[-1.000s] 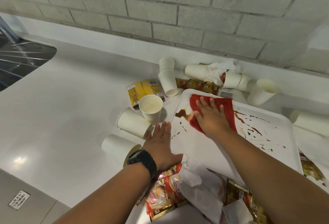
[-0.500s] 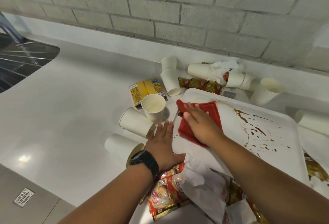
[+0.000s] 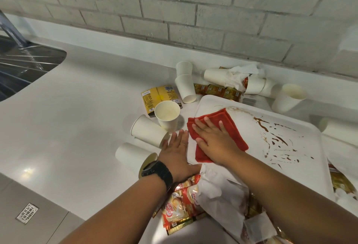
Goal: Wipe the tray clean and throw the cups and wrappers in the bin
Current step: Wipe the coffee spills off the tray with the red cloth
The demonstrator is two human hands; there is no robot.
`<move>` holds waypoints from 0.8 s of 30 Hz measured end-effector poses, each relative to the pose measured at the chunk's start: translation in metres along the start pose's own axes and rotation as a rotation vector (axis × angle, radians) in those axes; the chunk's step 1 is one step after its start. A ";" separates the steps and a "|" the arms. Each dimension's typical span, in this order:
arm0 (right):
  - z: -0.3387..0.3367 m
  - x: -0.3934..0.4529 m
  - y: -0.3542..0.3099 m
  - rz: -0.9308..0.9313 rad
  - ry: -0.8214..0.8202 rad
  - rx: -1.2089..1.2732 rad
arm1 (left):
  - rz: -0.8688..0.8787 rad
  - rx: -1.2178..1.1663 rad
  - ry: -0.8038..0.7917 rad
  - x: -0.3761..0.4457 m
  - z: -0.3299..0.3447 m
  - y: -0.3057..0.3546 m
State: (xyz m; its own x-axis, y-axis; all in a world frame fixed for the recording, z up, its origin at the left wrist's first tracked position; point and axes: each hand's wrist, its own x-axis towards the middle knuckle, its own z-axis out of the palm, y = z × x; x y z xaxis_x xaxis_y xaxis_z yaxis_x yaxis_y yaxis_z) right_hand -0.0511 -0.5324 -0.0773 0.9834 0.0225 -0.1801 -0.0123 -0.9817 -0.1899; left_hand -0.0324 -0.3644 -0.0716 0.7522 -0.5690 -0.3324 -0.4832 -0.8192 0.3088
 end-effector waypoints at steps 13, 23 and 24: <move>-0.020 -0.002 0.071 0.235 0.039 0.084 | 0.016 -0.004 0.002 -0.001 -0.002 0.000; -0.010 0.012 0.009 -0.002 0.065 0.207 | 0.017 -0.019 0.021 -0.002 -0.003 0.000; -0.009 0.007 0.006 -0.029 0.066 0.229 | 0.018 -0.026 0.030 -0.002 -0.002 0.000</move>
State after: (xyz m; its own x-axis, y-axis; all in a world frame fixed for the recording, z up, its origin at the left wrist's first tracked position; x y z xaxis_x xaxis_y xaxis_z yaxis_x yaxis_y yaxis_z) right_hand -0.0430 -0.5399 -0.0707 0.9935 0.0300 -0.1096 -0.0175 -0.9124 -0.4090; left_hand -0.0330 -0.3633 -0.0692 0.7567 -0.5809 -0.2998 -0.4854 -0.8065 0.3375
